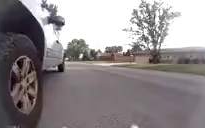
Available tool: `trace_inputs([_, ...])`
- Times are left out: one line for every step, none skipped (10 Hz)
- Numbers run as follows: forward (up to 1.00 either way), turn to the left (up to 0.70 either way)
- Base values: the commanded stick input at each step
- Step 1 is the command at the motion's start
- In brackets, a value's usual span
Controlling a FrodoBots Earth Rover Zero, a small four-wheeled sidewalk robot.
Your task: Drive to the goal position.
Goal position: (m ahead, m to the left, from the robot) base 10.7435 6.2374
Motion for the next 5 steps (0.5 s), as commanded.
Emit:
trace_inputs([0.98,0.0])
trace_inputs([0.98,0.15])
trace_inputs([0.98,0.29])
trace_inputs([0.98,0.39])
trace_inputs([0.98,0.39])
